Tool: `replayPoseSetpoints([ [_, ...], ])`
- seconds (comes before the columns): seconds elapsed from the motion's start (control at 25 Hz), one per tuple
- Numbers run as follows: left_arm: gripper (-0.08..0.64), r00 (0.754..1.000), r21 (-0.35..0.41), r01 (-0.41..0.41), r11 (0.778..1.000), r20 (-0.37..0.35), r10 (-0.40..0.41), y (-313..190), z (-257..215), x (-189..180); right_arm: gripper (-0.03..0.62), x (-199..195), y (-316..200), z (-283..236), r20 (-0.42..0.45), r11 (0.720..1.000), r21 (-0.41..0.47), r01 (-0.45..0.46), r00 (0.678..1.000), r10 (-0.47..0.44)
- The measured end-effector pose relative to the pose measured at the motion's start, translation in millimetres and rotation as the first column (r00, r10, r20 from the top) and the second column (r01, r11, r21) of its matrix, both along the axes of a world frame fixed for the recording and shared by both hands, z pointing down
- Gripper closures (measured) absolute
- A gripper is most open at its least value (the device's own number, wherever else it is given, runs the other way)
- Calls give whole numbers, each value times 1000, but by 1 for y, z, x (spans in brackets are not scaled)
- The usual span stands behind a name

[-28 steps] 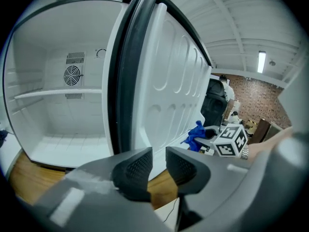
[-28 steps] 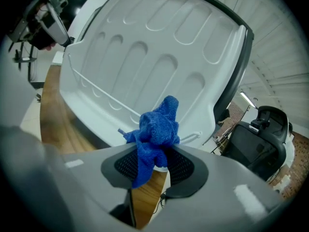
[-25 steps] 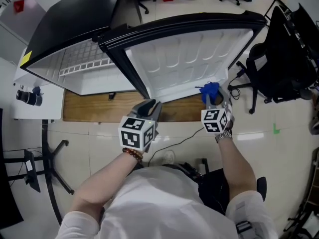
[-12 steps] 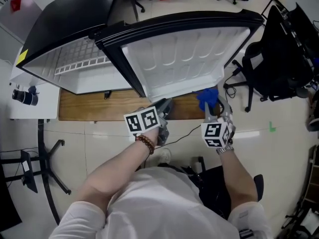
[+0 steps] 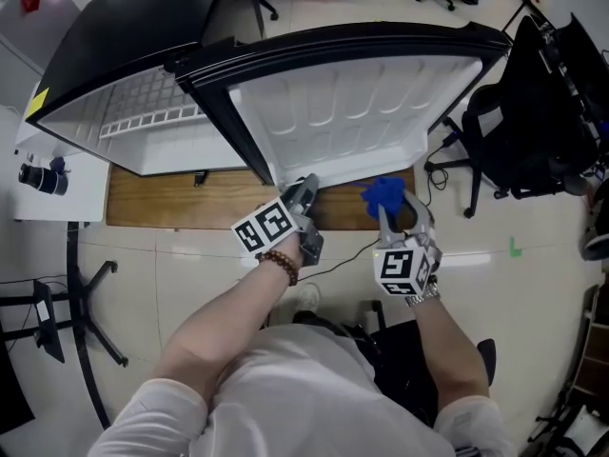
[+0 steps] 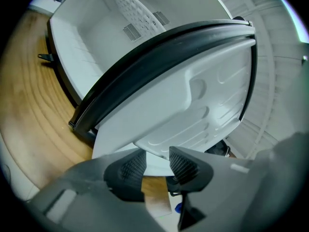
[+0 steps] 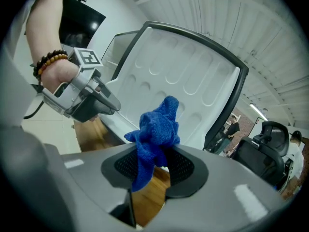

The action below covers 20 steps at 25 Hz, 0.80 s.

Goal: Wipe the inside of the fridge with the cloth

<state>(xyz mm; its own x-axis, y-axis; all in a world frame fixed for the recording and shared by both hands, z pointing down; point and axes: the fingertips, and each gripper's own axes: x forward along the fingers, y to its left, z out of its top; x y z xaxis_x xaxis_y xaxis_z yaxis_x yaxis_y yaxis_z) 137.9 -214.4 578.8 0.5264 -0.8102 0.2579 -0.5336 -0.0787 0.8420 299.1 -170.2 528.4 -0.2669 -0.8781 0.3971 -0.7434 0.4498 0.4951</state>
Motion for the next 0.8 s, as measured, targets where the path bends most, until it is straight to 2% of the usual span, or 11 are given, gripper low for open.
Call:
replayPoseSetpoints([
  [0.24,462,997,69,-37,997,70,32,9,3,1,457,-6,5,2,5,1000,-3,22,1000,-22],
  [0.52,463,988,111,-114,987,112,101,30,-4,9,456,-14,14,-11,27,999,23,38,999,-38],
  [0.64,462,986,140,-137,981,109,123,39,-17,11,457,-28,20,-26,55,997,48,68,996,-71],
  [0.8,472,991,182,-127,975,62,117,42,-40,6,457,-53,25,-54,80,988,99,121,988,-129],
])
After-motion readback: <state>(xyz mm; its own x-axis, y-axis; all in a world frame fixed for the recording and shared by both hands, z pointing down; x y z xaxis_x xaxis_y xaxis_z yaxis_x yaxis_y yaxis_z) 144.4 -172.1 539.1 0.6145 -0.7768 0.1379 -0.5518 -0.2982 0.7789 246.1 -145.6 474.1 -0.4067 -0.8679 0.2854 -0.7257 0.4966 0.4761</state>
